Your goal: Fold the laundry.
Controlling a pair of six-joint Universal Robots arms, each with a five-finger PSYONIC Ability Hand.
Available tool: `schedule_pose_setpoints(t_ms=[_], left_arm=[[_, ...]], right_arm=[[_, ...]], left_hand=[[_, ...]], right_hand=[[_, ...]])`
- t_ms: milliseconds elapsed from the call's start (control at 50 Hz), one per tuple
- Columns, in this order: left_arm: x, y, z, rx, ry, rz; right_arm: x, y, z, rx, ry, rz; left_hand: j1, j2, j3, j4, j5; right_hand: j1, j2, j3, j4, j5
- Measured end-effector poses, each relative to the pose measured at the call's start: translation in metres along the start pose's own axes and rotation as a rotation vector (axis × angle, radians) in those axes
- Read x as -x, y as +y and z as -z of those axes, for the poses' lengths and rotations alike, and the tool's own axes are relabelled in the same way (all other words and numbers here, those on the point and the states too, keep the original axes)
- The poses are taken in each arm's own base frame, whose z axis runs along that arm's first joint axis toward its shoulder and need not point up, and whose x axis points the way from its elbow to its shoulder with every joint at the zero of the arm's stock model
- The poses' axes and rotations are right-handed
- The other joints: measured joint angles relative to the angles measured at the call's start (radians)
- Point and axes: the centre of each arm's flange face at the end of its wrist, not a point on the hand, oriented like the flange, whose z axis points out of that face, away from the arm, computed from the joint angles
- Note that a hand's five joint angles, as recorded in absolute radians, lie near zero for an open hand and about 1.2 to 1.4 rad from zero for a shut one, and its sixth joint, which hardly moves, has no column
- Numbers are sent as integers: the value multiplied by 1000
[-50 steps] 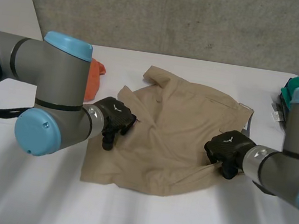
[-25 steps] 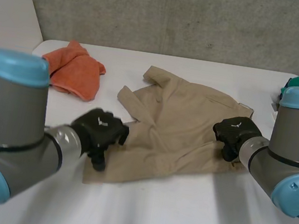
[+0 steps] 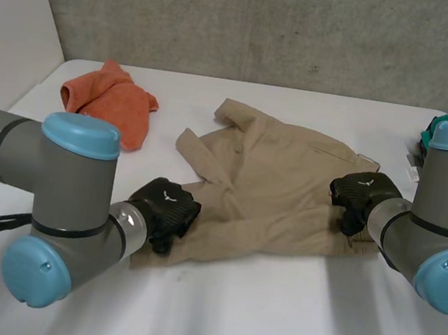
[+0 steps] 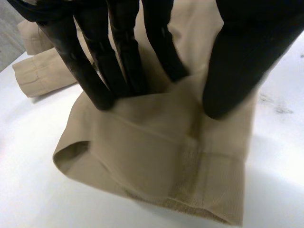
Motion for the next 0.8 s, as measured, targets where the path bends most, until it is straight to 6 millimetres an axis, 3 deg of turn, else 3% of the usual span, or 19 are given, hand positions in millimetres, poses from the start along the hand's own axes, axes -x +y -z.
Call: schedule_pose_setpoints(t_ms=[40, 180, 340, 440, 520, 640, 800], left_arm=[[-1, -1, -2, -8, -2, -1], [2, -7, 9, -26, -4, -1], [-6, -2, 52, 70, 94, -39], [-10, 6, 72, 149, 184, -81], [-9, 5, 72, 170, 215, -109], [1, -9, 50, 140, 171, -129], [33, -61, 5, -50, -8, -145]], right_arm=[[0, 0, 1, 5, -4, 2], [4, 2, 19, 49, -55, 61], [8, 20, 70, 150, -255, 408], [10, 33, 86, 156, -346, 575], [14, 39, 80, 159, -364, 590], [15, 38, 59, 156, -315, 527], [-5, 9, 15, 25, -116, 398]], left_hand=[[130, 179, 166, 176, 170], [133, 205, 190, 210, 193], [133, 205, 190, 210, 193], [133, 205, 190, 210, 193], [133, 205, 190, 210, 193], [133, 210, 197, 210, 193], [133, 210, 204, 210, 193]], right_hand=[[0, 0, 0, 0, 0], [0, 0, 0, 0, 0], [0, 0, 0, 0, 0], [0, 7, 0, 1, 0], [0, 7, 0, 1, 0], [0, 7, 0, 1, 1], [0, 7, 0, 1, 1]])
